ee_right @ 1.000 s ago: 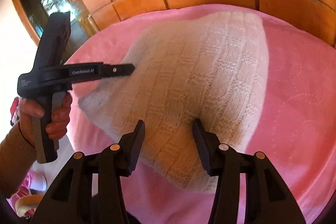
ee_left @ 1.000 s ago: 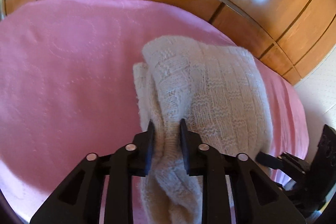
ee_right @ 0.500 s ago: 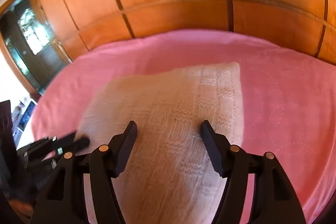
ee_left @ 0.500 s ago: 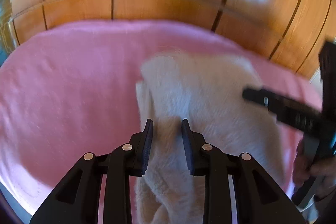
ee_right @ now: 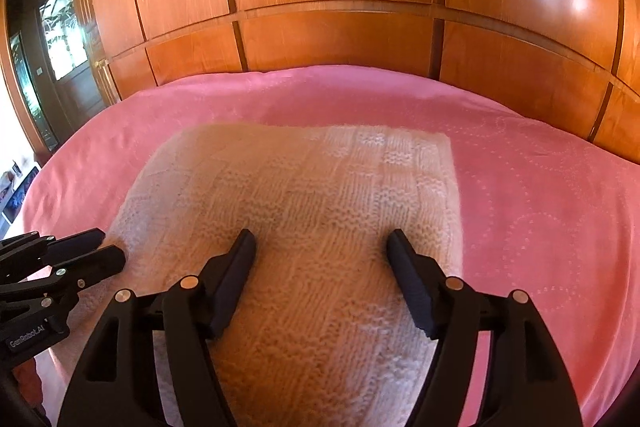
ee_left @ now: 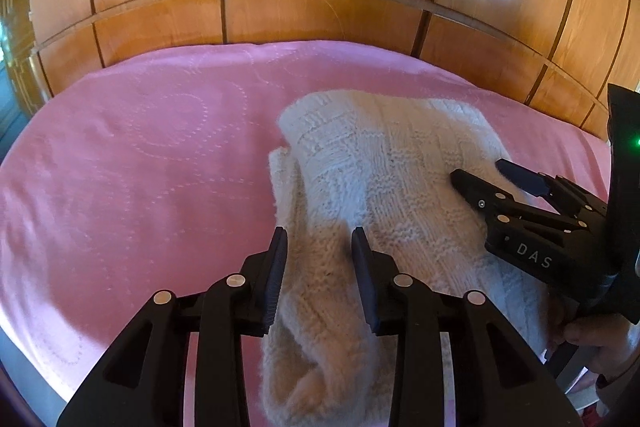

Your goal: Fold small clothes

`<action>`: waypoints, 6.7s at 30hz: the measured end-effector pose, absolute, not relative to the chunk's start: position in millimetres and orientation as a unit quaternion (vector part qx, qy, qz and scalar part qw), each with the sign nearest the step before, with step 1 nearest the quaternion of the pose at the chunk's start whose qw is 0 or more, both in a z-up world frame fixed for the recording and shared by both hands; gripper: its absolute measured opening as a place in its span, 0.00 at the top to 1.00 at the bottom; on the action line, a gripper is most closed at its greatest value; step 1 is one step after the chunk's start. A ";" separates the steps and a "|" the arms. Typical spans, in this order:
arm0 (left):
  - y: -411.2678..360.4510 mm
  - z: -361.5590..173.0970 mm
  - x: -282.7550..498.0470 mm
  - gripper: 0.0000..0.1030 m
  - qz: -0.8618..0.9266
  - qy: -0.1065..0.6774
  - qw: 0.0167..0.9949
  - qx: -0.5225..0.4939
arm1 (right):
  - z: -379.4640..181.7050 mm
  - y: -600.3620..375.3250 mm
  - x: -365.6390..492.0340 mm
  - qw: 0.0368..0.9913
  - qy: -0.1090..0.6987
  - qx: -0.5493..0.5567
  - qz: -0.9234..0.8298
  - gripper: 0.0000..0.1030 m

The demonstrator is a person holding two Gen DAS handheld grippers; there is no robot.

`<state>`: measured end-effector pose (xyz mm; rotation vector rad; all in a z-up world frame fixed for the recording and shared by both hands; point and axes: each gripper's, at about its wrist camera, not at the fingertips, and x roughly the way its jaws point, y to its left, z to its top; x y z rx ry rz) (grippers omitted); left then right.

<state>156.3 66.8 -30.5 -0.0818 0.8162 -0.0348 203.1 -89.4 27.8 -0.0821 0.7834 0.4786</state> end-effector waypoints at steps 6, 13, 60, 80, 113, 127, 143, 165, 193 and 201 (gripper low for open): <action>68.3 -25.3 144.4 0.69 -0.014 0.389 0.921 -0.035 | 42.0 -102.6 196.1 0.893 0.388 -0.019 0.226 0.15; 69.0 -26.8 134.6 0.69 -0.012 0.389 0.920 -0.042 | 54.1 -121.3 168.2 0.895 0.387 -0.008 0.224 0.15; 131.7 -54.9 185.1 0.31 -0.141 0.438 0.844 -0.276 | 9.5 -189.4 213.5 0.798 0.483 0.234 0.275 0.05; 130.1 -72.5 180.0 0.68 -0.250 0.403 0.811 -0.343 | 28.0 -155.0 216.9 0.796 0.469 0.206 0.322 0.51; -196.9 -18.8 199.4 0.56 -0.260 0.400 0.879 0.016 | 54.2 -418.1 103.2 0.908 0.360 0.211 -0.026 0.21; -212.3 -9.9 169.0 0.56 -0.255 0.351 0.900 0.046 | 75.0 -366.0 89.1 0.924 0.362 0.119 -0.030 0.42; -220.5 -42.2 184.3 0.56 -0.247 0.396 0.883 0.048 | 41.5 -349.3 87.4 0.924 0.372 0.077 -0.052 0.32; -228.9 -45.2 186.7 0.54 -0.250 0.393 0.883 0.057 | 25.4 -346.8 69.1 0.903 0.413 0.111 -0.046 0.33; -155.9 10.9 107.3 0.04 -0.176 0.323 0.930 0.007 | 93.0 -312.7 34.3 0.927 0.323 0.082 -0.171 0.02; -148.9 16.3 96.1 0.04 -0.169 0.309 0.936 0.012 | 92.9 -302.3 28.7 0.931 0.319 0.074 -0.164 0.02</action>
